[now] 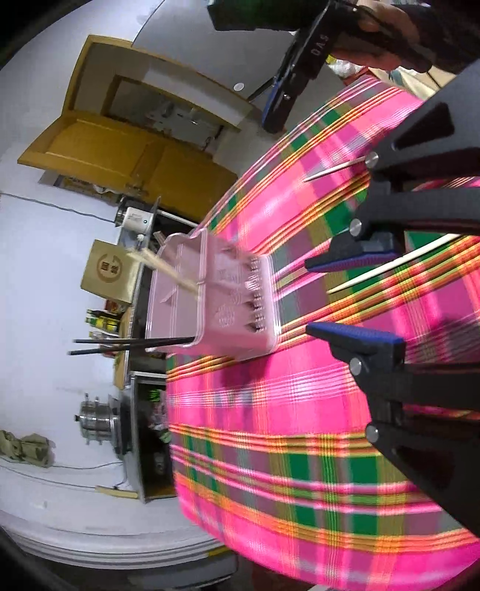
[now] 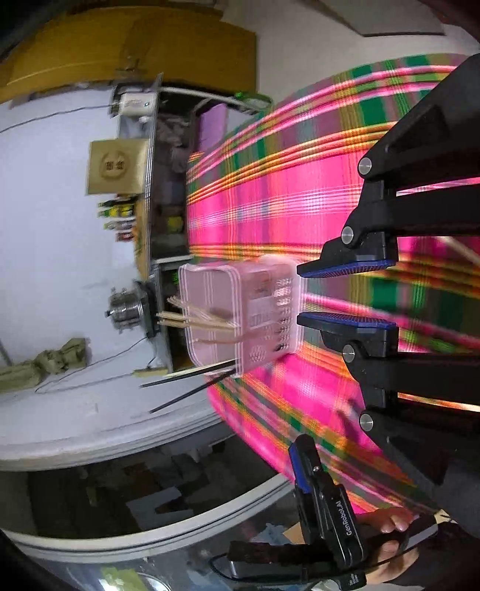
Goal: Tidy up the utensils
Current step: 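Move both grippers back toward the last wooden chopsticks on the cloth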
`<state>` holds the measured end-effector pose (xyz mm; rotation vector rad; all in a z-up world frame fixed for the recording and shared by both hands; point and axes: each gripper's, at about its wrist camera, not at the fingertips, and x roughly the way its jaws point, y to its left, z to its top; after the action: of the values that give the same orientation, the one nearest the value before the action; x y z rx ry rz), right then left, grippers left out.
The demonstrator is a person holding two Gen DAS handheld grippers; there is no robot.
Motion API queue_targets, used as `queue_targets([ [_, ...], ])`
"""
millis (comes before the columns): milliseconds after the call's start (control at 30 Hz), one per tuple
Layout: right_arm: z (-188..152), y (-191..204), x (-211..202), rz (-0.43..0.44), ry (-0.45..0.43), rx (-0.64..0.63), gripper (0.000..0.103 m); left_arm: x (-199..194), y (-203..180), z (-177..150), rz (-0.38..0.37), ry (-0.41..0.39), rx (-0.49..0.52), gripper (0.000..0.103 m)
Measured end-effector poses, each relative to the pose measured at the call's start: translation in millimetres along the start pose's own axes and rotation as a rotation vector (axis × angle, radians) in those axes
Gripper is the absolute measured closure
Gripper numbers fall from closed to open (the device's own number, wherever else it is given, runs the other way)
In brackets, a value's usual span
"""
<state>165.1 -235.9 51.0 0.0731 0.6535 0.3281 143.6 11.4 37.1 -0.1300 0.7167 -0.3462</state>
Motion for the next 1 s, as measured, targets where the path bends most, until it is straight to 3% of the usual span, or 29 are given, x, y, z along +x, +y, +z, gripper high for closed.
queue_targets([
  [400,-48,-22,-17,-0.022,0.038,0.057,0.084,2,-13,-39,0.001,0.053,-0.027,0.074],
  [1000,-62,-58,41,-0.140,0.221,0.112,0.084,74,-20,-38,0.039,0.241,-0.019,0.074],
])
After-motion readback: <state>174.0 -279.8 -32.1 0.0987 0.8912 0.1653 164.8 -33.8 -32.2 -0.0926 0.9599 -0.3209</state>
